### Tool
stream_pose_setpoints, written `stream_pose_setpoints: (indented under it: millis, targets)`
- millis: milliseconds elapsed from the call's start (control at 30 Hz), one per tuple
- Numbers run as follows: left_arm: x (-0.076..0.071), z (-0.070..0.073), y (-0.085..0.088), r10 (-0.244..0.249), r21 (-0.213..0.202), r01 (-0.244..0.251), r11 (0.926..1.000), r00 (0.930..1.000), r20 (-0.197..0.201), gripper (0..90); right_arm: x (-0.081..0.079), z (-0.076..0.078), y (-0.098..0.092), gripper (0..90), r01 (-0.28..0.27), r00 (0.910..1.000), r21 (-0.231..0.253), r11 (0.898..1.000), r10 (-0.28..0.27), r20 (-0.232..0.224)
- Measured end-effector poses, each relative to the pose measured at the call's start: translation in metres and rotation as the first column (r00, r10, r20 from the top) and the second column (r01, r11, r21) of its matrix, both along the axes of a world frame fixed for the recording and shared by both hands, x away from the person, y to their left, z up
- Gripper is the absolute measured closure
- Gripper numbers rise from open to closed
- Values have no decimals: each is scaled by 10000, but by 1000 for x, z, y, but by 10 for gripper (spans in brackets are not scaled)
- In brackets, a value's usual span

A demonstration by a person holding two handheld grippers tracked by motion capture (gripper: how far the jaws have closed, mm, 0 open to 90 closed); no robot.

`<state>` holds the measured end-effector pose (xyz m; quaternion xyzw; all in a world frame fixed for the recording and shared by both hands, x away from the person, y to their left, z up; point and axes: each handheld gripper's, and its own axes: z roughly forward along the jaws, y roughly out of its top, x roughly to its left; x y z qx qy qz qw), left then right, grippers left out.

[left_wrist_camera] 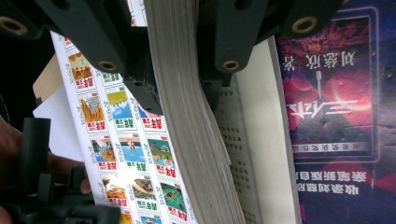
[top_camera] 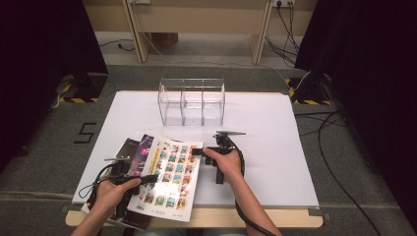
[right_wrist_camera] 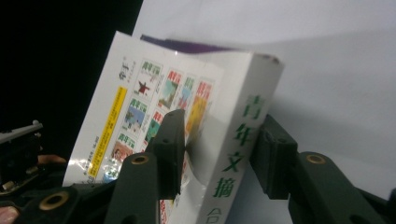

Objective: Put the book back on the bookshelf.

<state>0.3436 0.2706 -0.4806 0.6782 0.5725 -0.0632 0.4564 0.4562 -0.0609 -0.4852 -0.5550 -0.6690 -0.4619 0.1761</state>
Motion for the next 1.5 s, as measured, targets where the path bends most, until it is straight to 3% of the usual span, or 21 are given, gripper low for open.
stream_pose_setpoints:
  millis: [133,200,267,367,533,633,667,700,733,767,800,967,1100,1300,1433,1500]
  targets:
    - [0,-1,1,38,-62,-38,10000,10000,-10,728,-1,-7,5,570,-143,9997,52,9999,144,-187]
    - [0,0,1,27,-61,-27,10000,10000,-45,726,-1,-8,3,622,-39,9996,312,9995,48,-285]
    - [0,0,2,20,-81,-21,10000,10000,-66,721,-1,-5,2,672,-24,9995,725,9974,46,-298]
    - [0,2,3,-39,-25,40,10000,10000,37,712,-2,1,4,682,-105,9999,692,9976,113,-114]
    - [-3,6,7,135,327,-147,9994,9992,374,601,-4,7,5,704,-71,10000,1250,9921,65,54]
    - [-8,11,18,481,644,-542,9964,9946,924,549,-6,16,1,718,-3,9995,1574,9875,-44,300]
    - [-10,13,22,698,393,-748,9964,9908,1161,540,-7,20,0,722,8,9992,1668,9860,-75,398]
    - [-10,13,22,698,393,-748,9964,9908,1161,532,-7,20,0,722,8,9992,1668,9860,-75,398]
    - [-14,19,28,1031,112,-1061,9943,9831,1516,515,-9,31,-3,731,25,9972,1840,9829,-162,730]
    - [-14,19,28,1031,112,-1061,9943,9831,1516,512,-9,31,-3,731,25,9972,1840,9829,-162,730]
    - [-17,23,31,1249,-31,-1264,9920,9755,1809,507,-11,40,-6,735,122,9945,1717,9851,-298,1004]
    - [-22,21,32,1448,-349,-1408,9894,9711,1896,506,-17,55,-10,736,179,9858,1395,9901,-407,1627]
    - [-25,16,30,1626,-513,-1554,9865,9663,1995,507,-23,71,-12,737,199,9716,1023,9946,-433,2327]
    - [-28,14,30,1827,-533,-1751,9831,9549,2341,507,-33,93,-17,738,503,9392,449,9977,-625,3377]
    - [-30,15,31,1932,-562,-1850,9811,9489,2494,509,-40,107,-22,739,788,9099,153,9968,-782,4074]
    - [-30,14,31,1956,-587,-1868,9806,9479,2516,511,-44,116,-25,739,1020,8866,-57,9948,-884,4540]
